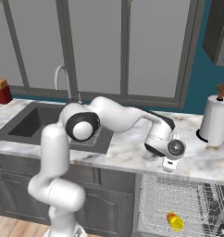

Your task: Pick up the cup and bowl from the counter, place them in the dishwasher, and close the dishwasher door.

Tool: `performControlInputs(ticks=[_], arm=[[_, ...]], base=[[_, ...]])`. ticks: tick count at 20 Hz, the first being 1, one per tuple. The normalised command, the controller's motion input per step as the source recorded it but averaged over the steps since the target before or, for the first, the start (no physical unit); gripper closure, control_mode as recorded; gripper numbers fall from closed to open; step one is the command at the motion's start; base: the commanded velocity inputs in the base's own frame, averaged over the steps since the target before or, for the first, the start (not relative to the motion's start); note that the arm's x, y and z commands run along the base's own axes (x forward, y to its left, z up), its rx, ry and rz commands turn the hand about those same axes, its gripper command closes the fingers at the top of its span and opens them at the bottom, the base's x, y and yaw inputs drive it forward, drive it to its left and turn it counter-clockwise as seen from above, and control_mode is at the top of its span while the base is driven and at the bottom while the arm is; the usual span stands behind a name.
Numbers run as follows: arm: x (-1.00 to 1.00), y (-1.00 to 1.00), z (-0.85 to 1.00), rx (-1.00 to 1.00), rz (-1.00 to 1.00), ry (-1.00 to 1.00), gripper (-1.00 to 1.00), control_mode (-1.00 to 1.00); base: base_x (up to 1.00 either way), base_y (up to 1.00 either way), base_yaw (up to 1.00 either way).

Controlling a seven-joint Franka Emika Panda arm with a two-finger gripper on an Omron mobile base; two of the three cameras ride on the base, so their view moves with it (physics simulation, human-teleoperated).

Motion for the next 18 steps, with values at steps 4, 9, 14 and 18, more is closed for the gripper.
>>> performControlInputs(ticks=[4,9,14,18], arm=[[0.39,-0.08,-0.13,0.00,0.00,0.00,-1.00,-1.00],[0.41,-0.12,-0.17,0.00,0.00,0.00,-1.00,-1.00],[0.43,-0.12,-0.27,0.01,0.00,0.00,1.00,-1.00],[0.41,-0.14,-0.24,0.02,0.00,0.00,1.00,-1.00]], base=[[0.00,0.00,0.00],[0.00,0.00,0.00],[0.00,0.00,0.00],[0.00,0.00,0.00]])
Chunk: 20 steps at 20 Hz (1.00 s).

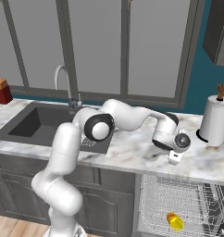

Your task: Pick up the cup and bowl from the counter, place them in the dishwasher, and close the dishwasher door.

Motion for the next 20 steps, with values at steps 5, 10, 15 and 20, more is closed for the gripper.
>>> performControlInputs(ticks=[5,10,15,20], arm=[[0.07,-0.04,-0.07,0.02,0.00,0.00,1.00,-1.00],[-0.45,0.00,0.00,0.00,0.00,-0.03,1.00,-1.00],[-0.67,0.00,0.10,0.00,0.00,-0.07,1.00,-1.00],[-0.75,0.00,0.26,0.00,0.00,-0.08,1.00,-1.00]], base=[[0.00,0.00,0.00],[0.00,0.00,0.00],[0.00,0.00,0.00],[0.00,0.00,0.00]])
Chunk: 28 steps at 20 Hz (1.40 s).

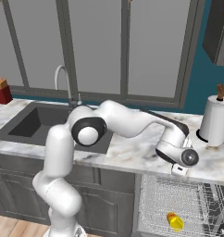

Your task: Pick up the cup and bowl from the counter, place them in the dishwasher, and close the dishwasher door.

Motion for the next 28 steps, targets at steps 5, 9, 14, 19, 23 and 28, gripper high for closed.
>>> performControlInputs(ticks=[5,9,14,19,23,28], arm=[[-0.60,0.00,0.05,0.00,0.01,-0.01,1.00,-1.00],[-0.43,0.00,0.00,0.00,0.03,0.00,1.00,-1.00],[-0.53,0.00,0.00,0.00,0.03,0.00,1.00,-1.00],[-0.36,0.00,-0.08,0.00,0.02,0.00,1.00,-1.00],[-0.33,-0.03,-0.25,0.00,0.01,0.00,1.00,-1.00],[-0.40,-0.06,-0.28,0.00,0.00,0.00,1.00,-1.00]], base=[[0.00,0.00,0.00],[0.00,0.00,0.00],[0.00,0.00,0.00],[0.00,0.00,0.00],[0.00,0.00,0.00],[0.00,0.00,0.00]])
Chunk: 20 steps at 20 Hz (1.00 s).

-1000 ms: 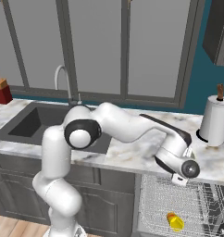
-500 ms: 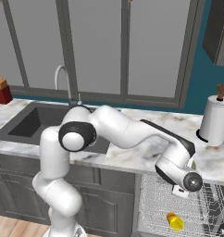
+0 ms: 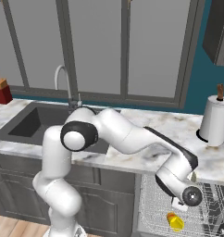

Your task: Pick up the cup and bowl from the counter, place them in the dishwasher, and close the dishwasher door.

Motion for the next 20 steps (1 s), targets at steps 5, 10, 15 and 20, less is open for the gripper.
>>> performControlInputs(ticks=[5,10,15,20], arm=[[-0.36,-0.10,-0.36,0.00,0.01,0.00,1.00,-1.00],[-0.19,-0.29,-0.34,0.00,0.04,0.00,1.00,-1.00],[-0.01,-0.19,-0.56,0.00,0.07,0.00,1.00,-1.00],[0.00,-0.13,-0.56,0.00,0.08,0.00,1.00,-1.00]], base=[[0.00,0.00,0.00],[0.00,0.00,0.00],[0.00,0.00,0.00],[0.00,0.00,0.00]])
